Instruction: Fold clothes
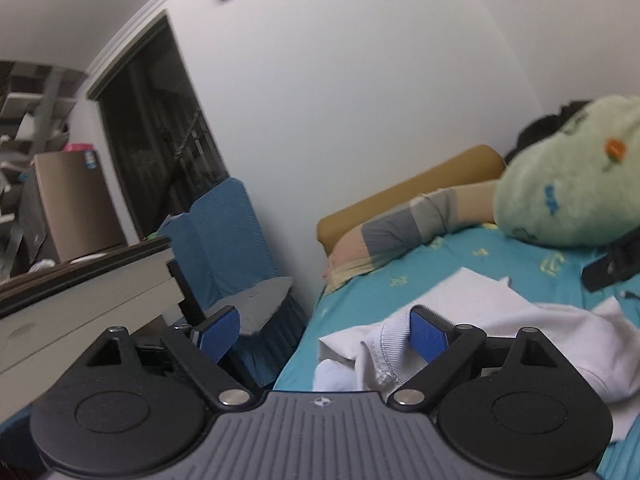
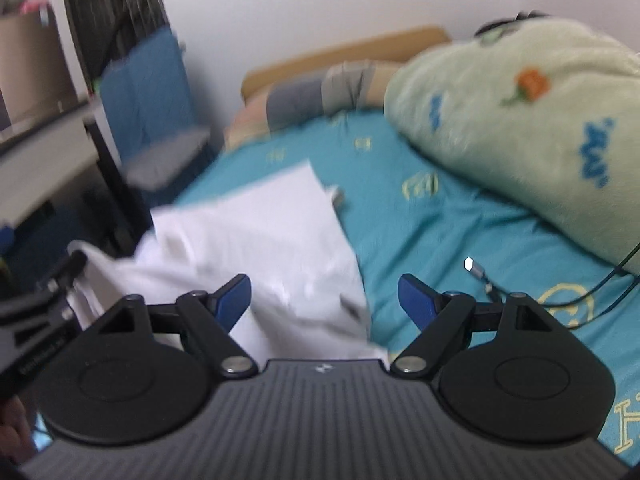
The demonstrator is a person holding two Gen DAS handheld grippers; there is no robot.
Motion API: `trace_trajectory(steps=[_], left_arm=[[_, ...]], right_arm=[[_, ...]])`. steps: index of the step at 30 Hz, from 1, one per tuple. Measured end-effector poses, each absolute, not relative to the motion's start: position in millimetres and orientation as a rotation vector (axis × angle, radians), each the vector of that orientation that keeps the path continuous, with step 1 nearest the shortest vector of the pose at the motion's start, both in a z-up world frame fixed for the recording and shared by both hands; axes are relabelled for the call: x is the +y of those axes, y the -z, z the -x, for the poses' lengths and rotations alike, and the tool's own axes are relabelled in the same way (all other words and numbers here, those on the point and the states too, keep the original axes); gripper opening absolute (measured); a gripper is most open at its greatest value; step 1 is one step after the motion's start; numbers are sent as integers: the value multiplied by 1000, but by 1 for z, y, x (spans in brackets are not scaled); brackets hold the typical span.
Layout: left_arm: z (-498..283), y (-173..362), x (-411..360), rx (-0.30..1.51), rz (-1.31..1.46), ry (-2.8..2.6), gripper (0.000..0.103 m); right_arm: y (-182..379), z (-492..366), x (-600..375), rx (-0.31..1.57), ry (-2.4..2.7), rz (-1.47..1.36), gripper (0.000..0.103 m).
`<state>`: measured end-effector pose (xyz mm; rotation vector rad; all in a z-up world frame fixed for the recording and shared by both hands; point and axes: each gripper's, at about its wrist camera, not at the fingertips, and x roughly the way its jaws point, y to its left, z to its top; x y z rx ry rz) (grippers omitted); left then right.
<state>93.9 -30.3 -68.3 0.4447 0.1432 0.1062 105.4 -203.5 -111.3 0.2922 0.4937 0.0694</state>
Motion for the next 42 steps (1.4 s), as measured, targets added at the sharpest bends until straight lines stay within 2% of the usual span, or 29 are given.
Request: trace_trajectory(steps=[7,12,18,22,25,32,35,39,42], left_arm=[[-91,58,-20,139,-375,-147,92],[-88,58,-19,141,-382,-162,92],[-87,64,-29,142,-435,-162,92],[-81,68,-42,76,-523,-199,92],[-78,63,-42,59,-500,-224,92],[-74,51,-28,75,-399,-296,92],[-70,46,-23,81,-365,-322,92],[-65,41,-18,100,-346,-307,93],[-61,41,-17,126,-347,-269,93]], right_arm=[[115,-115,-140,546,-356,-64,82],[129,-131,-115,526,-277,88,82],[105,-128,-162,403,-64,-66,82],[89,-121,-187,362,-54,-215,82],[92,-122,-192,420,-43,-224,82],[129,-130,-187,689,36,-178,82],[124,-119,-198,625,116,-227,82],[93,-96,-208,379,186,-222,82],[82,-85,-207,286,187,-205,82]])
